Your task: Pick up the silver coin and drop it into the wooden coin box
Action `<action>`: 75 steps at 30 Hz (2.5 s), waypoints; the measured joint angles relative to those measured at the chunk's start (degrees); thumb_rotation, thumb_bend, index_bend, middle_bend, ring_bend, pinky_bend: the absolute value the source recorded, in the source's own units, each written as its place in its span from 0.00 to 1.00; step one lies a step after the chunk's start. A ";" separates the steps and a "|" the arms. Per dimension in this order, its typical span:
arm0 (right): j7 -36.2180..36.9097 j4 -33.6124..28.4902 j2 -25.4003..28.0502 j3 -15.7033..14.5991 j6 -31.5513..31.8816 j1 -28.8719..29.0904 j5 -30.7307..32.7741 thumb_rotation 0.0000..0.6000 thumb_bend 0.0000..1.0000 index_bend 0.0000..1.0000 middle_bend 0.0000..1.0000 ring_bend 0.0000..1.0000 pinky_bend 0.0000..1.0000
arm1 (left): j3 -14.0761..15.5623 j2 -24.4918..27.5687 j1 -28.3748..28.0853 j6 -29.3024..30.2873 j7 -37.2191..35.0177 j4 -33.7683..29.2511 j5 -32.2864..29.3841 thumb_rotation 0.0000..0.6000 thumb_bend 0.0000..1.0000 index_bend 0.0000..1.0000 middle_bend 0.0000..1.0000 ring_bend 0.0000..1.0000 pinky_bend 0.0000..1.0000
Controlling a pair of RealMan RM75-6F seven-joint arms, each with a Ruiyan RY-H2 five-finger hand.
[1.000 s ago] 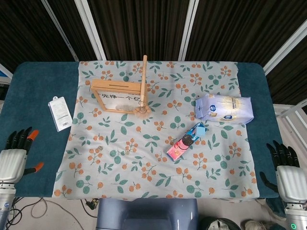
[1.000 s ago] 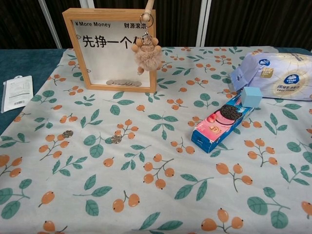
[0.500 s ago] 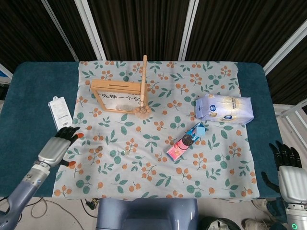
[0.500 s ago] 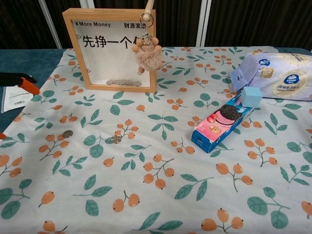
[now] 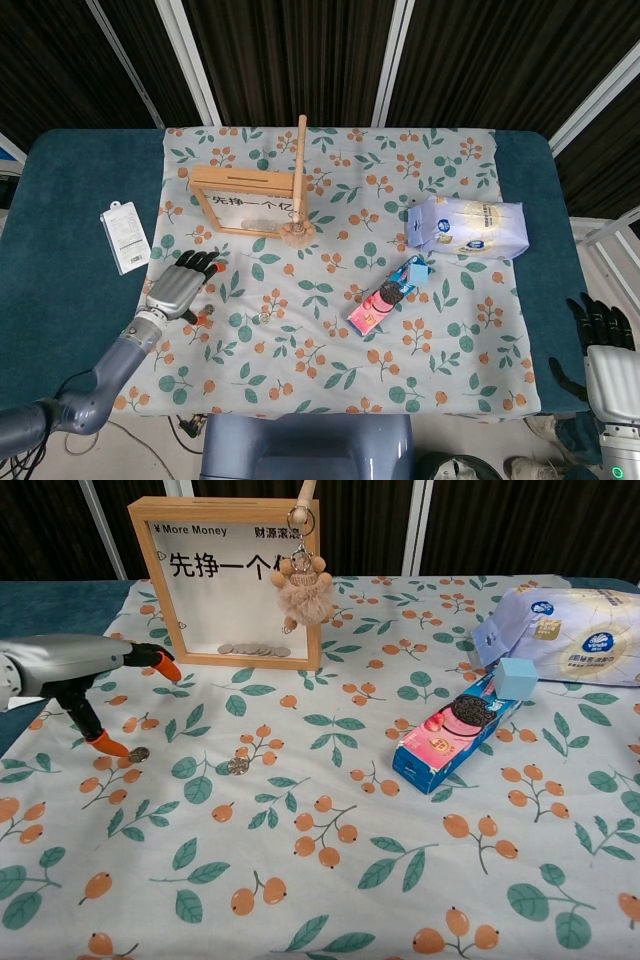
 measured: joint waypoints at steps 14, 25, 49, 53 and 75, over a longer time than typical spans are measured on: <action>-1.24 -0.53 0.28 -0.05 -0.82 0.03 1.00 1.00 0.37 0.10 0.05 0.00 0.00 | 1.67 -4.48 -1.62 3.54 5.07 4.21 -4.18 1.00 0.07 0.17 0.00 0.00 0.02; -1.59 -0.85 0.38 -0.05 -1.02 0.05 1.22 1.00 0.37 0.10 0.05 0.00 0.00 | 2.74 -5.54 -2.24 3.76 4.31 6.07 -4.53 1.00 0.07 0.17 0.00 0.00 0.02; -1.76 -0.87 0.34 -0.03 -1.19 0.09 1.35 1.00 0.37 0.10 0.05 0.00 0.00 | 5.08 -6.43 -2.84 5.36 3.54 7.00 -2.13 1.00 0.13 0.48 0.03 0.00 0.02; -1.81 -0.95 0.40 -0.06 -1.29 0.08 1.48 1.00 0.37 0.10 0.05 0.00 0.00 | 5.53 -6.68 -2.66 6.30 3.56 7.17 -1.13 1.00 0.15 0.51 0.03 0.00 0.02; -1.86 -1.65 0.80 0.06 -1.76 0.06 2.45 1.00 0.37 0.10 0.05 0.00 0.00 | 6.60 -6.19 -3.57 5.59 8.99 5.70 -6.24 1.00 0.41 0.61 0.04 0.00 0.02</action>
